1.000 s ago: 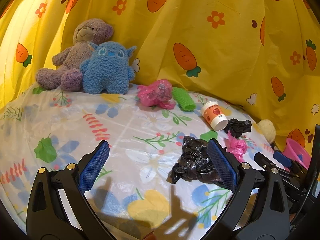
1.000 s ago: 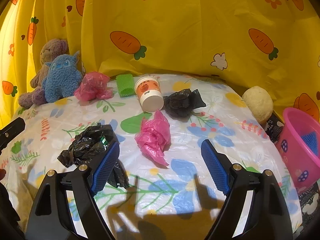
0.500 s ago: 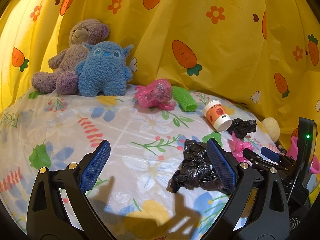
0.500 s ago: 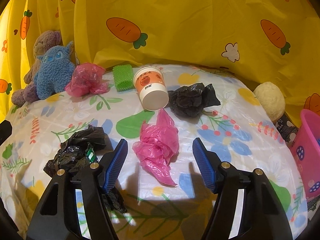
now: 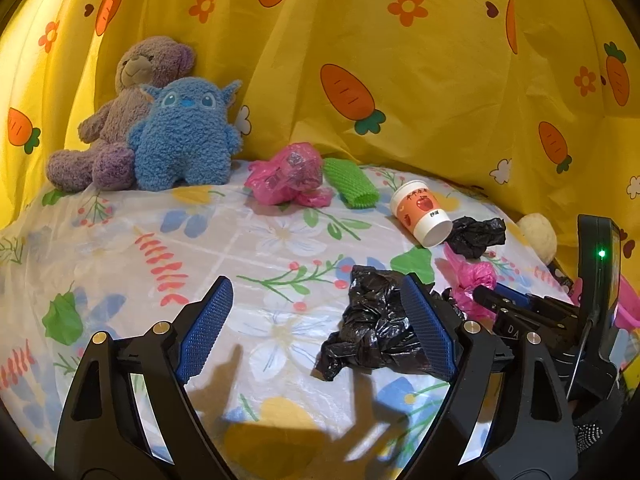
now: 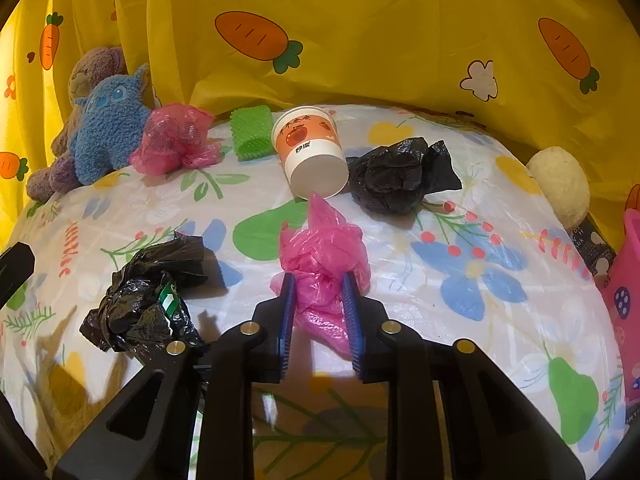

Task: Collect trash
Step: 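Grasp a black plastic bag with the left tool while the right tool grasps the pink bag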

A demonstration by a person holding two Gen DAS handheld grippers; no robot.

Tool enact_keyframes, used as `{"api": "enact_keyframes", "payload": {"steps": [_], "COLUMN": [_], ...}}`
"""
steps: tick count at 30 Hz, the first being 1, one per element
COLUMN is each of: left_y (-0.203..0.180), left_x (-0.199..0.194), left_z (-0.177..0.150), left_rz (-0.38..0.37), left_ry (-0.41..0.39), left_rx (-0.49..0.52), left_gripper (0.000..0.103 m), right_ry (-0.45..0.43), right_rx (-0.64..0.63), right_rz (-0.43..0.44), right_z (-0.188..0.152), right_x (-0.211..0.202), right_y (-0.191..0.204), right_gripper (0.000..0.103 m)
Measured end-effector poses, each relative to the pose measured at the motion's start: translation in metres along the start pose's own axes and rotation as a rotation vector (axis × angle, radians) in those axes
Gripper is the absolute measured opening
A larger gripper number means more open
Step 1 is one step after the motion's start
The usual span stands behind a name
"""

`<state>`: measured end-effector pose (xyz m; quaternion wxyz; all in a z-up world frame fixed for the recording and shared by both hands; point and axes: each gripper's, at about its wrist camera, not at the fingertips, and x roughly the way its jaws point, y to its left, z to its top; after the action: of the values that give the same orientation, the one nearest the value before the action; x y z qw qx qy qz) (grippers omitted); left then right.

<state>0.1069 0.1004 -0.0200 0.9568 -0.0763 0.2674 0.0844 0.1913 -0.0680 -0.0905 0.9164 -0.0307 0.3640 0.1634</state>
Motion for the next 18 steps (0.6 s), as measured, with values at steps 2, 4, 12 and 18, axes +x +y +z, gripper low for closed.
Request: {"api": "enact_keyframes", "payload": {"steps": [2, 4, 12, 18], "left_y": [-0.006, -0.013, -0.042, -0.063], "left_x": [0.000, 0.001, 0.019, 0.049], "left_z": [-0.001, -0.002, -0.010, -0.013], "left_rz": [-0.012, -0.029, -0.090, -0.115], "left_ry": [0.005, 0.011, 0.090, 0.191], "left_rx": [0.014, 0.034, 0.095, 0.136], "left_gripper": [0.082, 0.080, 0.080, 0.080], "right_ry": [-0.018, -0.047, -0.164, -0.192], "right_rx": [-0.003, 0.003, 0.026, 0.033], "right_rz": [-0.003, -0.004, -0.026, -0.032], "right_z": [-0.002, -0.004, -0.014, -0.021], "right_x": [-0.005, -0.014, -0.061, -0.083], "right_y": [-0.001, -0.005, -0.024, -0.033], "right_gripper": [0.018, 0.018, 0.018, 0.018]}}
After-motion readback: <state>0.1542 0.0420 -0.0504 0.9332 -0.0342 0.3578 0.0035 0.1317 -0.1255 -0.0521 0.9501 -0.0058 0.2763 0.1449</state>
